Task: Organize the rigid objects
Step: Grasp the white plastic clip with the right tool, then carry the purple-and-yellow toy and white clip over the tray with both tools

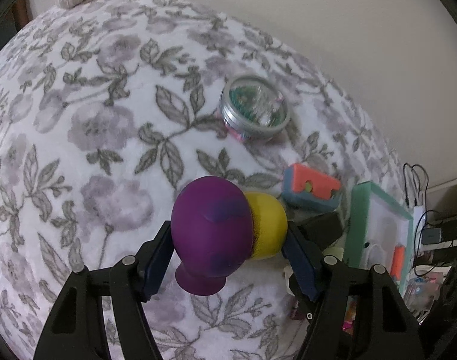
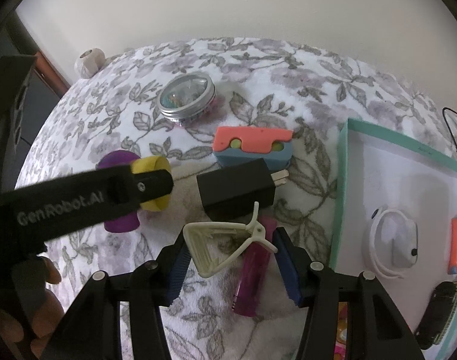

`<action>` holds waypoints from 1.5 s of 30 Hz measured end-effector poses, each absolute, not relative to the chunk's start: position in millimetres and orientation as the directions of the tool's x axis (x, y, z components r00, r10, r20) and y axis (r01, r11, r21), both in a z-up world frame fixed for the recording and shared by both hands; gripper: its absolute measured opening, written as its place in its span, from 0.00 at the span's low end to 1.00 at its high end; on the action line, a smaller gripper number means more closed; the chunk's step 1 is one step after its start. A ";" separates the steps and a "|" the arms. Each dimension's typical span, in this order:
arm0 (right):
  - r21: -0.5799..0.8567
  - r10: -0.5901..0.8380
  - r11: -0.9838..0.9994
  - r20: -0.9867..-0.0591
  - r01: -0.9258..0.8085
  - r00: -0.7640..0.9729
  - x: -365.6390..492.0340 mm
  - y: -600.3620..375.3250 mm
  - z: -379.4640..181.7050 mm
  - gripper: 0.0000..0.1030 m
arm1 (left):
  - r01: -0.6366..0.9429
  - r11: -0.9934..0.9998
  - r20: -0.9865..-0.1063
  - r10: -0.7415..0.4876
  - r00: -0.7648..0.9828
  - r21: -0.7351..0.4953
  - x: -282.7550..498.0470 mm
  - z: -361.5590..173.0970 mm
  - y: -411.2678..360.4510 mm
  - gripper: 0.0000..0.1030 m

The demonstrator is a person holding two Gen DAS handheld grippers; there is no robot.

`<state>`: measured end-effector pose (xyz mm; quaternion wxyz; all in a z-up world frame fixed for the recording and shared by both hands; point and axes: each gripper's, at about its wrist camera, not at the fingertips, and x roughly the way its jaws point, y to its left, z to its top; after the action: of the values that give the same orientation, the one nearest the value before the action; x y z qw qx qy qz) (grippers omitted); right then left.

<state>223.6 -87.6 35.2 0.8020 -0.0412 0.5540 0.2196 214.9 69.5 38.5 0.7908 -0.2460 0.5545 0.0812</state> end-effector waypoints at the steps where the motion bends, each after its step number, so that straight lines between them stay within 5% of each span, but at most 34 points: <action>1: 0.182 0.313 0.900 -0.903 -0.397 0.294 223.5 -89.0 38.7 0.55 | -0.401 0.865 -0.914 -0.142 0.381 -0.301 213.8 42.1 69.7 0.71; 25: 0.140 0.207 0.977 -0.786 -0.158 0.583 228.8 -216.0 142.9 0.55 | -0.225 0.904 -0.746 -0.137 0.651 -0.363 196.8 162.1 31.3 0.71; 45: 0.094 0.050 0.995 -0.774 0.036 0.631 222.3 -295.5 152.3 0.55 | 0.086 0.955 -0.773 -0.280 0.569 -0.283 198.7 139.1 -108.4 0.71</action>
<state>222.3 -295.5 152.3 0.9017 0.0500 0.4294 0.0041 198.7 -108.4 139.1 0.8791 -0.1073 0.4525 -0.1040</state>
